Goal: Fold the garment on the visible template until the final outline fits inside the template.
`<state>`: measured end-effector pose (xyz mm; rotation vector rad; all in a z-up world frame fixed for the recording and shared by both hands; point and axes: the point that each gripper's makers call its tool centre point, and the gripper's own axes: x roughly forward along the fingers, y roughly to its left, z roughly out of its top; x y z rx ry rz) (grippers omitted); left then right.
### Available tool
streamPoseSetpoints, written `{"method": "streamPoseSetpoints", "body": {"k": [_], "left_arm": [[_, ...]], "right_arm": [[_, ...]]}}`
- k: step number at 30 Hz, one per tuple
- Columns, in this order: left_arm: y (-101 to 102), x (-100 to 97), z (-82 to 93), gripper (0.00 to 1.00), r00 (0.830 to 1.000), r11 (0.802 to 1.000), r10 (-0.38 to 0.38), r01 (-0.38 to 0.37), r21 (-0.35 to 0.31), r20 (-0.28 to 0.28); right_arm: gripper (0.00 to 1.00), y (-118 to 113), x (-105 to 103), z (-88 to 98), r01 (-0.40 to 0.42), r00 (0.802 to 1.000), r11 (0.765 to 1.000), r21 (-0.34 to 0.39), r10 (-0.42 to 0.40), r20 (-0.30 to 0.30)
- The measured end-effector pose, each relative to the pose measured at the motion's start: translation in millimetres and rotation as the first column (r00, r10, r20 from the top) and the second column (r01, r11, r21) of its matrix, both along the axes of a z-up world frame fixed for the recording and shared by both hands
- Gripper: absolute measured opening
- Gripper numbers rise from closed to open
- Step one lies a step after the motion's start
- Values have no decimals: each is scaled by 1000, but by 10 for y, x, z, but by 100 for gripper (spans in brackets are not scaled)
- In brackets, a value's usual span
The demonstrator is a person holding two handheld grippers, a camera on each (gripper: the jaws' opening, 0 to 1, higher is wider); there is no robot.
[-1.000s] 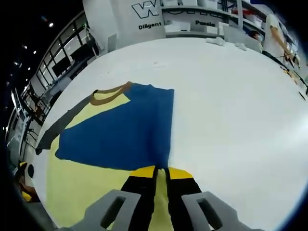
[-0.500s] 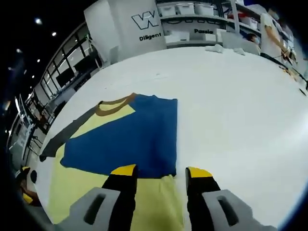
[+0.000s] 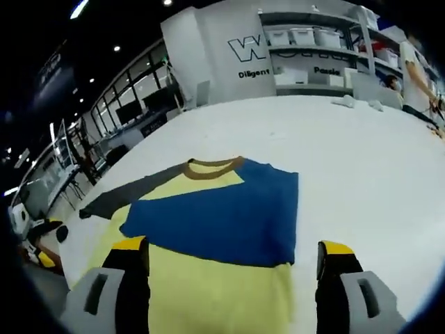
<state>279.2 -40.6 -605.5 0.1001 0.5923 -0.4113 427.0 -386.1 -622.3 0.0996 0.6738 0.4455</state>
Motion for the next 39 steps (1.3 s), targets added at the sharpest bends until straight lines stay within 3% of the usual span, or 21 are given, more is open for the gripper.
{"method": "streamPoseSetpoints", "body": {"k": [8, 18, 30, 39], "left_arm": [[55, 34, 24, 97, 1000, 1000, 14, -14, 6, 11], [243, 129, 82, 96, 998, 998, 61, -61, 3, 22], [766, 263, 78, 92, 986, 986, 165, -166, 27, 30], [1146, 415, 18, 84, 964, 965, 262, -263, 10, 40]], "right_arm": [[99, 51, -211, 159, -73, 997, 997, -37, 74, 31], [99, 90, -621, 363, -154, 986, 986, -63, 158, 52], [99, 76, -968, 604, -170, 981, 984, -58, 175, 83], [99, 105, -1237, 815, -203, 971, 976, -75, 210, 110]]}}
